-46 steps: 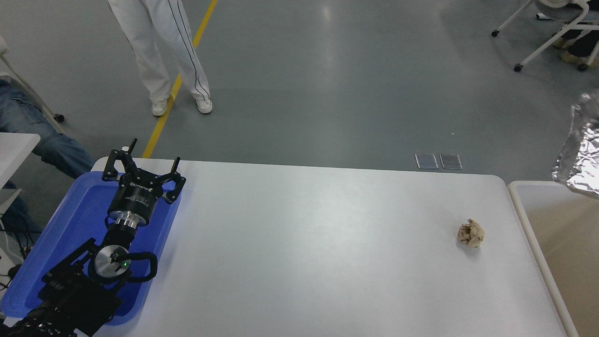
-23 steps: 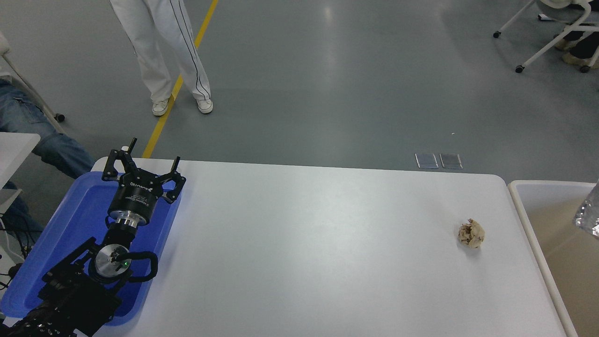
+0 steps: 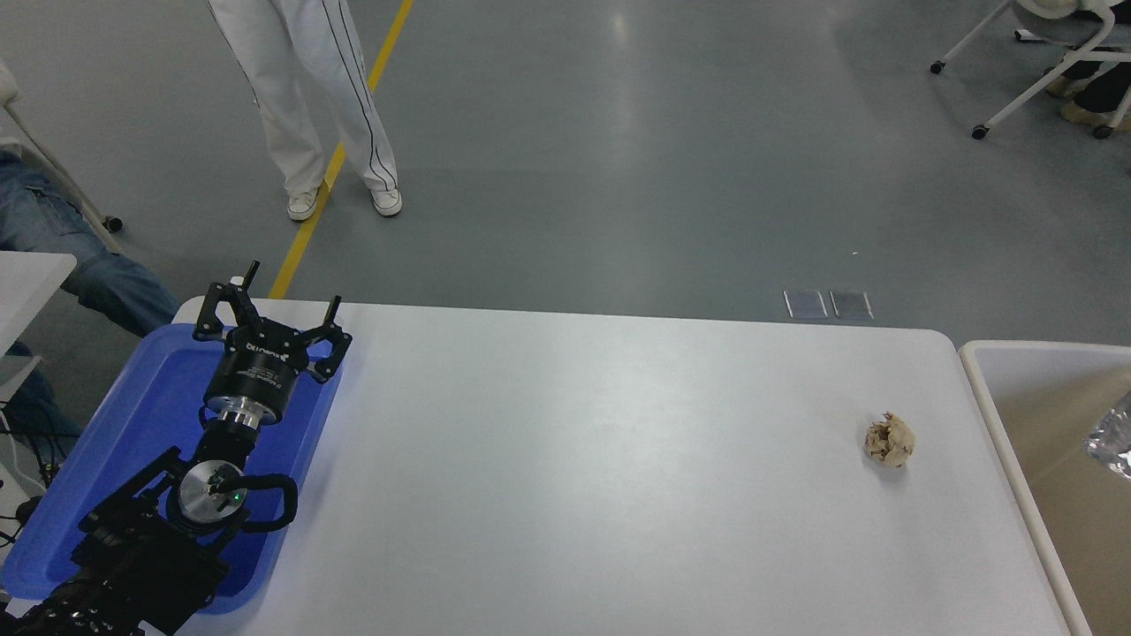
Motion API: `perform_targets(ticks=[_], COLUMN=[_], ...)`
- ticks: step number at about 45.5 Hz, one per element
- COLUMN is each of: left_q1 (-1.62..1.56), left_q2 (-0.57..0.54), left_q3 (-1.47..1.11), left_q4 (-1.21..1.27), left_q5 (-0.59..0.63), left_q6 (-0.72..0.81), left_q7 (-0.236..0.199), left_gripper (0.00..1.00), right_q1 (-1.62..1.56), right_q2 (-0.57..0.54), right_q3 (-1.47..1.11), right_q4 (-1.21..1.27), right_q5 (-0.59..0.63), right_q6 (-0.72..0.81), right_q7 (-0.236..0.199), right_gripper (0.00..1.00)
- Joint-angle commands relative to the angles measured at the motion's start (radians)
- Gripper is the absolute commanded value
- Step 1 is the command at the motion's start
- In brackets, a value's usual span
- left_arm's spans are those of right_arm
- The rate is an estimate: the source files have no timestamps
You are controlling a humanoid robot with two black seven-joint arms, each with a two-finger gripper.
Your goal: Pick up foil plate and place in dustbin
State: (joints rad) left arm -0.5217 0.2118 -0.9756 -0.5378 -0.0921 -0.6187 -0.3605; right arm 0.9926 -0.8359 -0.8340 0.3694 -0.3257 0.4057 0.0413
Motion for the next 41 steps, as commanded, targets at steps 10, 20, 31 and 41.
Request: perform_targets(ticks=[10,20,31,41], left_q1=[0.000,0.000,0.000,0.000], left_q2=[0.000,0.000,0.000,0.000], left_q3=[0.000,0.000,0.000,0.000], left_q4=[0.001,-0.001,-0.001,0.001], left_q5=[0.000,0.000,0.000,0.000], left_q6=[-0.001,-0.001,0.000,0.000], left_q7=[0.000,0.000,0.000,0.000], left_gripper=[1.00,1.00,1.00,1.00], right_q1=[-0.275,-0.365,-0.422,-0.423], right_q2=[0.096,0.179,0.225,0.225], right_q3=[0.170,0.202,0.217,0.222], right_q4=[-0.131,-0.242,-0.280,-0.279], right_q5=[0.002,0.004,0.005,0.005], right_q6=[-0.430,-0.522,-0.578,-0.578], right_q7=[0.000,-0.001,-0.001,-0.001], right_gripper=[0.00,0.00,0.00,0.00])
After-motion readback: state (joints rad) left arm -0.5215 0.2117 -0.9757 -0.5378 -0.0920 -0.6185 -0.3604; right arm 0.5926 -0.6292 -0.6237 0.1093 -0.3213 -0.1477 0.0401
